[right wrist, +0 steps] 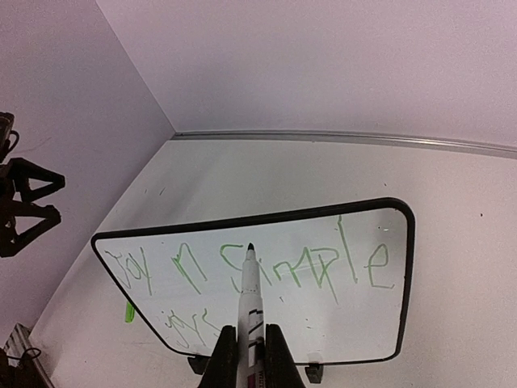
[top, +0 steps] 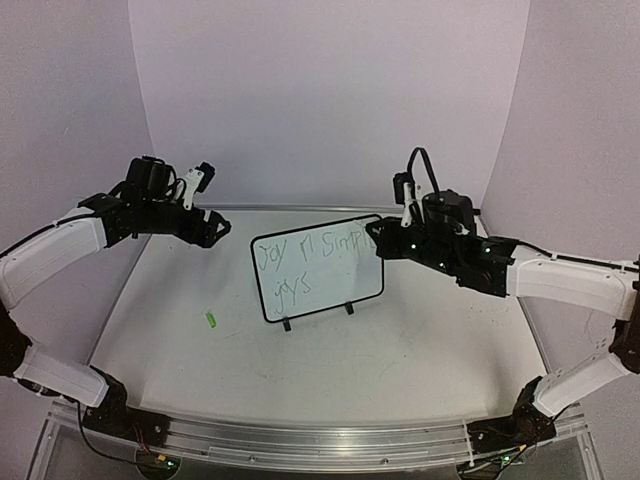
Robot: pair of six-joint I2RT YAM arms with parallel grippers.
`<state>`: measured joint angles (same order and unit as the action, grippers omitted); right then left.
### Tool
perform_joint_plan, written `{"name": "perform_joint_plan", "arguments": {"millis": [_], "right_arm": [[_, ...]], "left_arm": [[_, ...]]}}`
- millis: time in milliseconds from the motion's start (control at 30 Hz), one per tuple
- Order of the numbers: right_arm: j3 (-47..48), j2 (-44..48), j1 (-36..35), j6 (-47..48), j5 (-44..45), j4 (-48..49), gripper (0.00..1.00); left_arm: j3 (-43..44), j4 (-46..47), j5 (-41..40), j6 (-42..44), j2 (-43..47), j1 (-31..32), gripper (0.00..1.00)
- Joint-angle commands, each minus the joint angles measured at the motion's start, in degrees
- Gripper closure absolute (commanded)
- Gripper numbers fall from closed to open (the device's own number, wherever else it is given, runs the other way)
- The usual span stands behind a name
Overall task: Write a sentence on the whiteboard
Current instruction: Adjust the pen cap at the center of the board.
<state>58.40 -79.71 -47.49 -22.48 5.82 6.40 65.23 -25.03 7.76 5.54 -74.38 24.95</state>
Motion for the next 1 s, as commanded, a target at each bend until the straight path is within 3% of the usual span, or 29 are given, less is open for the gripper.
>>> {"name": "perform_joint_plan", "arguments": {"millis": [0, 233, 367, 967], "right_arm": [[-1.7, 3.9, 0.1, 0.7, 0.4, -0.2, 1.0], [-5.5, 10.0, 0.1, 1.1, 1.6, -1.0, 1.0], [-7.7, 12.8, 0.1, 0.6, 2.3, -1.3, 1.0], [-9.3, 11.9, 0.1, -3.5, 1.8, -0.5, 1.0]], "left_arm": [[-3.2, 0.2, -6.5, -18.6, 3.5, -0.2, 0.07], [-21.7, 4.6, -9.9, -43.8, 9.0, -0.1, 0.11], [-28.6, 7.7, -10.7, -52.2, 12.0, 0.0, 0.11], [-32.8, 19.0, 0.9, -54.2, 0.7, 0.4, 0.1]]}}
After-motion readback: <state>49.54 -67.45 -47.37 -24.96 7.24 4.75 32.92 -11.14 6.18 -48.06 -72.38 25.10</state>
